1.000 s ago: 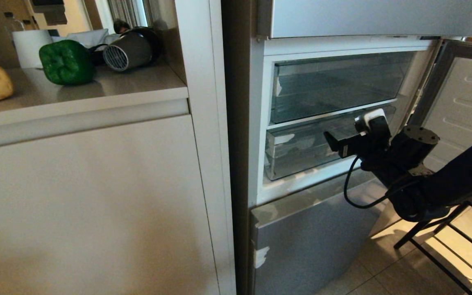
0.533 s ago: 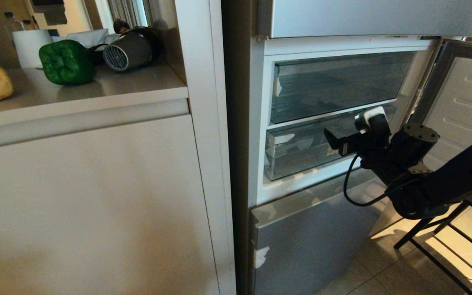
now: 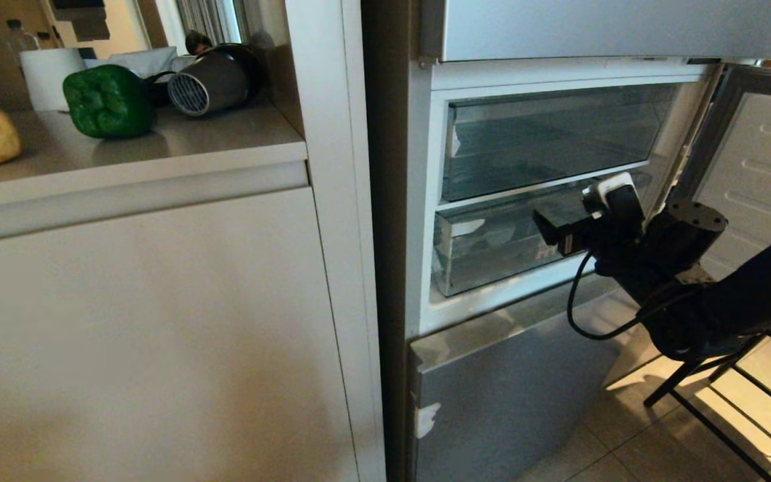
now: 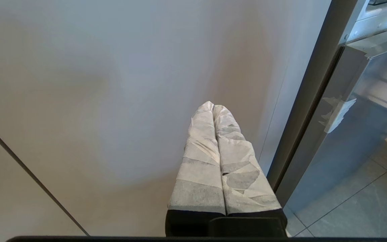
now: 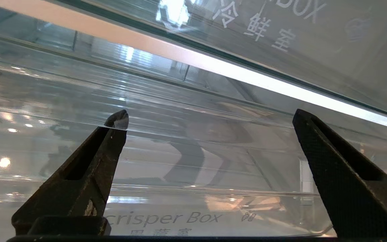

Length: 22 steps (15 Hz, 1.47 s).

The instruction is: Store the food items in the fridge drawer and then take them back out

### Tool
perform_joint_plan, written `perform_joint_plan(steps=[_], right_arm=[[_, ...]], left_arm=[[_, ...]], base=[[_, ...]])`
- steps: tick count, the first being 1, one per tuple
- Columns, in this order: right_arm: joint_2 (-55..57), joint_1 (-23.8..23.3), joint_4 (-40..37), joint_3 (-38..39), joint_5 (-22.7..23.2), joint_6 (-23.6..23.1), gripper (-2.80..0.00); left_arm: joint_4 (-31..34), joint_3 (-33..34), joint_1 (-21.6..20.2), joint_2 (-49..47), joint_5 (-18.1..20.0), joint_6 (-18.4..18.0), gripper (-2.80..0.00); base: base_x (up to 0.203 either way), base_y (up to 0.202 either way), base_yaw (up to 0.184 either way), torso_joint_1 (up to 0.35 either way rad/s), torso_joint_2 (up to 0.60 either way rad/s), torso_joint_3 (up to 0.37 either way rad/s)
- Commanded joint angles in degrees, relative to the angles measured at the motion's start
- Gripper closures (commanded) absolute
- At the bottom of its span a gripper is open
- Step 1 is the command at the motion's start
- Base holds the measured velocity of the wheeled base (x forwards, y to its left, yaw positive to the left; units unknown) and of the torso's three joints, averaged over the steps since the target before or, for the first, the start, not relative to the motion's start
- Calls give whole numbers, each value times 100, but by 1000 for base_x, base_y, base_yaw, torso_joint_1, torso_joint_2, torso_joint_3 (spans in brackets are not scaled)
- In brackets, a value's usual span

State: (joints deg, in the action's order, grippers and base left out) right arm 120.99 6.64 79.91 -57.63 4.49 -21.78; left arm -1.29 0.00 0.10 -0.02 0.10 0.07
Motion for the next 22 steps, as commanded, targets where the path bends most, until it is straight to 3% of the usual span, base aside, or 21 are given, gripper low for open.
perform_joint_plan(steps=[1, 18, 22], right_arm=[[-299, 11, 69, 238, 8, -54, -280], [-2703, 47, 710, 3559, 17, -238, -280], [-2865, 11, 235, 3063, -40, -108, -280]], left_arm=[[-3, 62, -1, 2, -1, 1, 0], [-3, 62, -1, 2, -1, 1, 0], [-3, 62, -1, 2, -1, 1, 0]], base=[[0, 0, 0, 0, 0, 0], [0, 0, 0, 0, 0, 0], [0, 0, 0, 0, 0, 0]])
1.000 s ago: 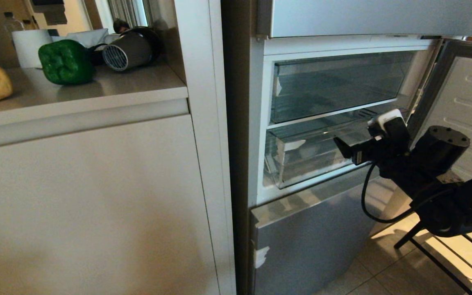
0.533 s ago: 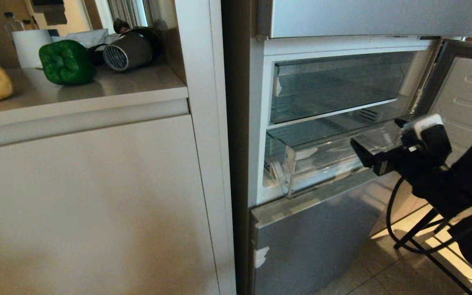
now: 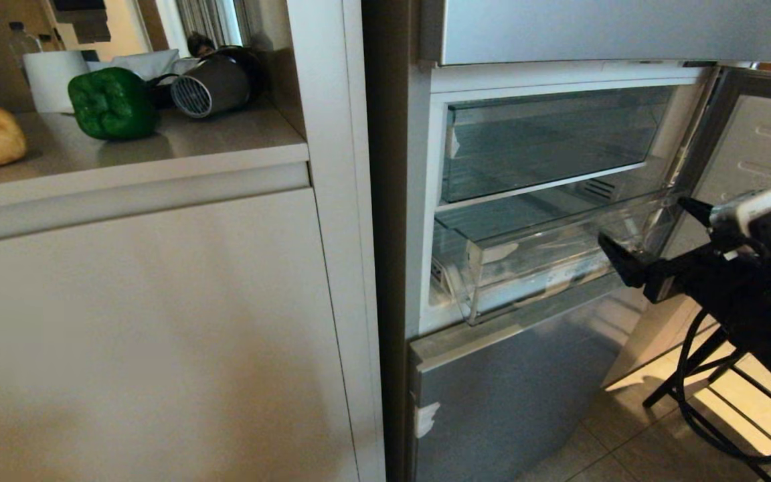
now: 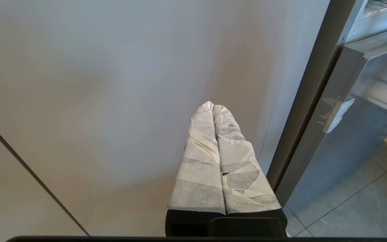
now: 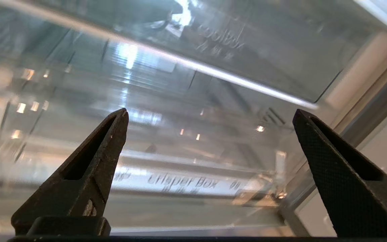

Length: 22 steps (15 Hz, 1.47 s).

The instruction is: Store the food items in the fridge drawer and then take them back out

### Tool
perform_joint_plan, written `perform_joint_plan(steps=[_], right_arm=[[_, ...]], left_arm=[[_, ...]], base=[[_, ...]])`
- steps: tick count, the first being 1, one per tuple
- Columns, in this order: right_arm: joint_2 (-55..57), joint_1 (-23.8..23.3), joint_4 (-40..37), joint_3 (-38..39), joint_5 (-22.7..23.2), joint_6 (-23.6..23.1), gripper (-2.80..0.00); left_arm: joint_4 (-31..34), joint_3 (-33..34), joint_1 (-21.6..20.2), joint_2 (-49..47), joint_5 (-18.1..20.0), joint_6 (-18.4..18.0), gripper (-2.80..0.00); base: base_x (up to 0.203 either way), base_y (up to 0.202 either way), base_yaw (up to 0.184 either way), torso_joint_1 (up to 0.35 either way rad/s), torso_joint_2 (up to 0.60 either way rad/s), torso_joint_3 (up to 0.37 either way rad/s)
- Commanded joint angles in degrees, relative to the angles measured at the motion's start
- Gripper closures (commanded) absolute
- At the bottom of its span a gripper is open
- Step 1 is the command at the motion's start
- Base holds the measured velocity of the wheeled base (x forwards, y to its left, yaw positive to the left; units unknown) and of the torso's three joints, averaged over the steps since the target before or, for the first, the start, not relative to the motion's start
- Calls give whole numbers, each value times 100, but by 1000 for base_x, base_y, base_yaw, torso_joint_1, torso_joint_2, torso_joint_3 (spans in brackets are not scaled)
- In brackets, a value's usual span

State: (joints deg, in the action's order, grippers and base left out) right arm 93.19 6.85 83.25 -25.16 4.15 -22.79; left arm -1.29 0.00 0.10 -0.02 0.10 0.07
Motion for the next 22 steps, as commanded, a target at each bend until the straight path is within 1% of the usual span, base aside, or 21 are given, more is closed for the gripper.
perform_joint_plan(steps=[1, 2, 3, 4, 6, 7, 8, 10, 11, 14, 15, 17, 19, 22], right_arm=[[-133, -13, -544, -573, -88, 113, -280], [-233, -15, -1186, -979, -168, 294, -280], [-402, -16, -2192, -1340, -228, 535, -280], [-596, -16, -3336, -1723, -263, 781, -280], [-1017, -17, -5878, -2721, -286, 1326, -280], [-1163, -17, -6767, -3222, -278, 1621, -280], [-1198, -20, -7229, -3615, -262, 1891, -280], [-847, -39, -7522, -4085, -259, 2103, -280], [-617, -84, -7626, -4335, -260, 2136, -280], [-172, -185, -8299, -5035, -182, 2165, -280], [-30, -190, -8400, -5220, -156, 2191, -280], [285, -210, -8536, -5630, -136, 2427, -280], [480, -219, -8792, -5900, -86, 2513, -280], [679, -219, -8821, -6083, -32, 2516, -280]], left_arm=[[-3, 62, -1, 2, -1, 9, 0], [-3, 62, -1, 2, -1, 1, 0], [-3, 62, -1, 2, -1, 1, 0], [-3, 62, -1, 2, -1, 1, 0], [-3, 62, -1, 2, -1, 1, 0], [-3, 62, -1, 2, -1, 1, 0], [-3, 62, -1, 2, -1, 1, 0], [-3, 62, -1, 2, -1, 1, 0], [-3, 62, -1, 2, -1, 1, 0], [-3, 62, -1, 2, -1, 1, 0], [-3, 62, -1, 2, -1, 1, 0], [-3, 62, -1, 2, -1, 1, 0], [-3, 62, -1, 2, -1, 1, 0], [-3, 62, -1, 2, -1, 1, 0]], base=[[0, 0, 0, 0, 0, 0], [0, 0, 0, 0, 0, 0], [0, 0, 0, 0, 0, 0], [0, 0, 0, 0, 0, 0], [0, 0, 0, 0, 0, 0], [0, 0, 0, 0, 0, 0], [0, 0, 0, 0, 0, 0], [0, 0, 0, 0, 0, 0], [0, 0, 0, 0, 0, 0], [0, 0, 0, 0, 0, 0], [0, 0, 0, 0, 0, 0], [0, 0, 0, 0, 0, 0], [0, 0, 0, 0, 0, 0], [0, 0, 0, 0, 0, 0]])
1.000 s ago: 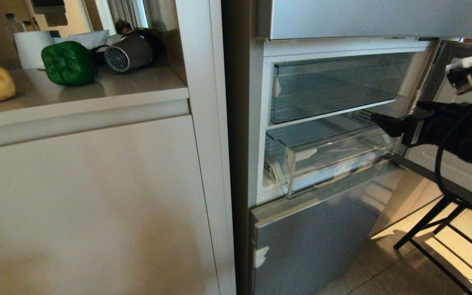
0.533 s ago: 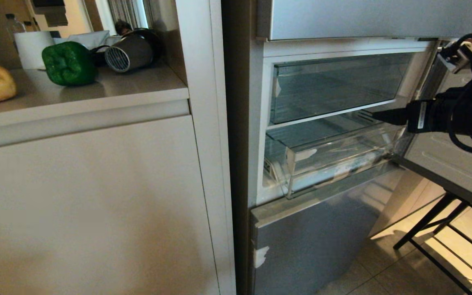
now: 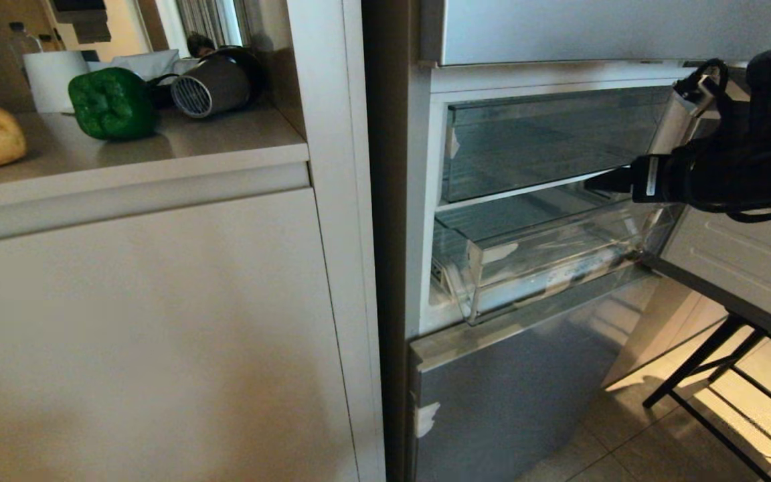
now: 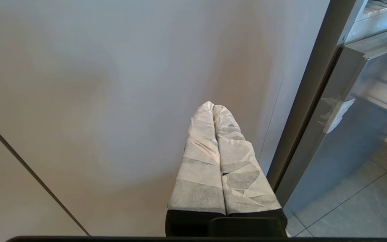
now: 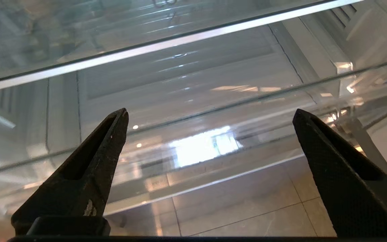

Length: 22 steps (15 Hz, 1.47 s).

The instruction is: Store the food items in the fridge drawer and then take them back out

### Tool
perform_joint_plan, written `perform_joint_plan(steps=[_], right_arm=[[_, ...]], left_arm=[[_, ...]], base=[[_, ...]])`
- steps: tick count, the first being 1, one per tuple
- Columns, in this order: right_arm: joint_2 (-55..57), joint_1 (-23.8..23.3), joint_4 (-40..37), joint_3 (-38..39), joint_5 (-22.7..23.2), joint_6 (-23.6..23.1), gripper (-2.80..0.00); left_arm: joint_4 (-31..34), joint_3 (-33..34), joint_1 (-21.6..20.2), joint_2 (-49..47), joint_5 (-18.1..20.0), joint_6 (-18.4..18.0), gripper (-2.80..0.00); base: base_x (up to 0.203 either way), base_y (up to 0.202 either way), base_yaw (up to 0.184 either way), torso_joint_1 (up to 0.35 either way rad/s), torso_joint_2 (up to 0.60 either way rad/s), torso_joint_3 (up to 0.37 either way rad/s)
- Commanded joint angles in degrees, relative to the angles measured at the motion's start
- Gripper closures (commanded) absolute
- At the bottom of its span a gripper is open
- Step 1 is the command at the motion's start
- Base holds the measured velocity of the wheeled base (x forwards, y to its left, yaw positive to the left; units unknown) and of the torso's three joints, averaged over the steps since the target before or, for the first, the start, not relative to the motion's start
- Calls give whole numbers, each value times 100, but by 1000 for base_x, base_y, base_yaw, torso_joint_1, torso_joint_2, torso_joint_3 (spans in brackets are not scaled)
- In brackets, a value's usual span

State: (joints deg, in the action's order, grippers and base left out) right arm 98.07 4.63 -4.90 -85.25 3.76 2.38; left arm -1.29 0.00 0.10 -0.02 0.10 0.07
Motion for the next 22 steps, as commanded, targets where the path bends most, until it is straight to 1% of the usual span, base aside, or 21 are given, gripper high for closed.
perform_joint_plan(steps=[1, 4, 8, 9, 11, 13, 16, 18, 20, 22], right_arm=[[296, 6, -10, -141, 11, -4, -280], [595, 4, -28, -405, 129, -9, -280], [853, 11, -251, -867, 287, -9, -280], [896, 11, -302, -935, 300, -9, 0], [1001, 11, -518, -1146, 345, -18, 0], [1173, 6, -913, -1476, 400, -18, 0], [1359, 6, -1178, -1722, 601, -72, 0], [1479, 3, -1455, -1951, 729, -183, 0], [1624, 10, -1574, -2142, 740, -272, 0], [1669, 11, -1984, -2380, 745, -467, 0]], left_arm=[[-3, 62, -1, 2, -1, 1, 0], [-3, 62, -1, 2, -1, 1, 0], [-3, 62, -1, 2, -1, 1, 0], [-3, 62, -1, 2, -1, 1, 0], [-3, 62, -1, 2, -1, 1, 0], [-3, 62, -1, 2, -1, 1, 0], [-3, 62, -1, 2, -1, 1, 0], [-3, 62, -1, 2, -1, 1, 0], [-3, 62, -1, 2, -1, 1, 0], [-3, 62, -1, 2, -1, 1, 0]], base=[[0, 0, 0, 0, 0, 0], [0, 0, 0, 0, 0, 0], [0, 0, 0, 0, 0, 0], [0, 0, 0, 0, 0, 0], [0, 0, 0, 0, 0, 0], [0, 0, 0, 0, 0, 0], [0, 0, 0, 0, 0, 0], [0, 0, 0, 0, 0, 0], [0, 0, 0, 0, 0, 0], [0, 0, 0, 0, 0, 0]])
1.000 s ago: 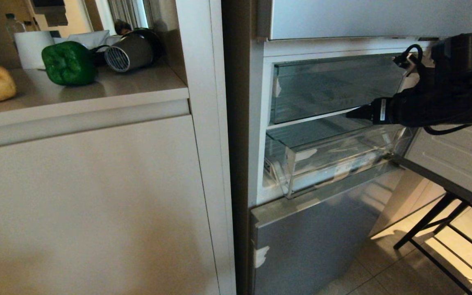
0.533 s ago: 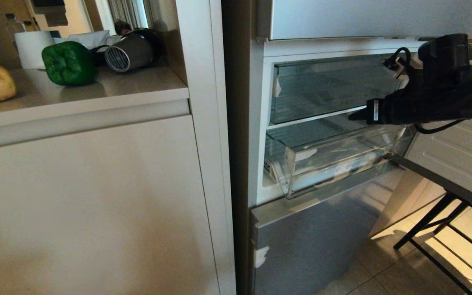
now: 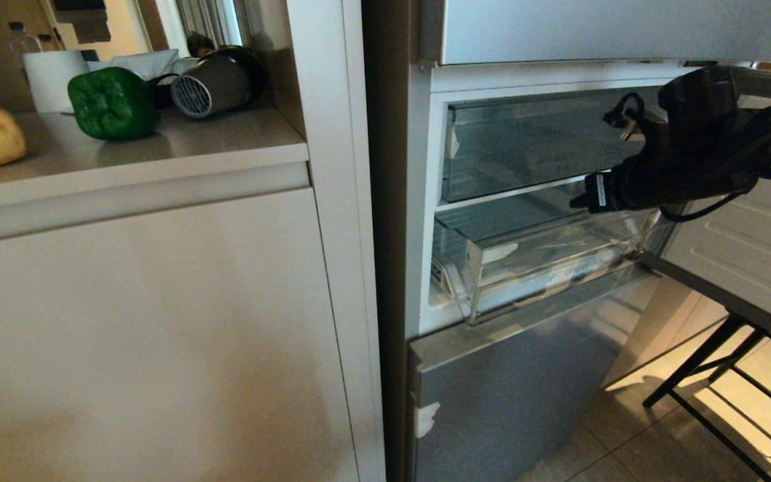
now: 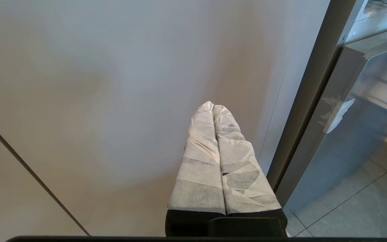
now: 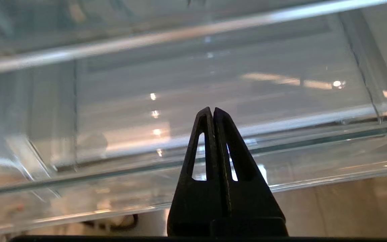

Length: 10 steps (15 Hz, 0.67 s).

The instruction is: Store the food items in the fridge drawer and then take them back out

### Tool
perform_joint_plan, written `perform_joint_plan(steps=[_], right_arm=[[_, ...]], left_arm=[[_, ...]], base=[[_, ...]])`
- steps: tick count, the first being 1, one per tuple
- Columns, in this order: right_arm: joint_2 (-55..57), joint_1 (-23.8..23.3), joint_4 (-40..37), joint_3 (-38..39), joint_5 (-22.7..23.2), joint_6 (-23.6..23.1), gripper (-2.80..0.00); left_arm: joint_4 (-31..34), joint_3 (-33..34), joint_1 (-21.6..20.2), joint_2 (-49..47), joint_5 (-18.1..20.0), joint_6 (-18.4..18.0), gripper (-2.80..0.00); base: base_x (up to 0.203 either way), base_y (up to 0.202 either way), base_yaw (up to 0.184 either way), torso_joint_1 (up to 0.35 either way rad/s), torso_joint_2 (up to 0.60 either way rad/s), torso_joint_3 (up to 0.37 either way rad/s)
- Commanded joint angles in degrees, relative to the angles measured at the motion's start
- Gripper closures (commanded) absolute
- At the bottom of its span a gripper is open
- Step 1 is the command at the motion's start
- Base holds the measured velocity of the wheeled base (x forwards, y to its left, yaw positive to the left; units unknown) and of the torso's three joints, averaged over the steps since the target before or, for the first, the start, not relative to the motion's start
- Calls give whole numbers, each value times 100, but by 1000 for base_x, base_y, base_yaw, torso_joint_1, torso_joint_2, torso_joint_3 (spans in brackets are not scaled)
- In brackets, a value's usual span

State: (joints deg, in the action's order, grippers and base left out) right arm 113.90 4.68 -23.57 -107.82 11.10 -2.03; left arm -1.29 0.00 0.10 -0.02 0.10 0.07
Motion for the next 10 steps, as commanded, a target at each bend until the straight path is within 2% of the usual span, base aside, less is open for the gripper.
perform_joint_plan(steps=[1, 4, 10], right_arm=[[89, 6, -340, -243, 10, -121, 0], [-13, 6, -1016, -424, 1, -400, 0], [-383, 6, -1846, -425, -64, -452, 0]], left_arm=[[-3, 62, -1, 2, -1, 1, 0], [-3, 62, -1, 2, -1, 1, 0], [-3, 62, -1, 2, -1, 1, 0]], base=[[0, 0, 0, 0, 0, 0], [0, 0, 0, 0, 0, 0], [0, 0, 0, 0, 0, 0]])
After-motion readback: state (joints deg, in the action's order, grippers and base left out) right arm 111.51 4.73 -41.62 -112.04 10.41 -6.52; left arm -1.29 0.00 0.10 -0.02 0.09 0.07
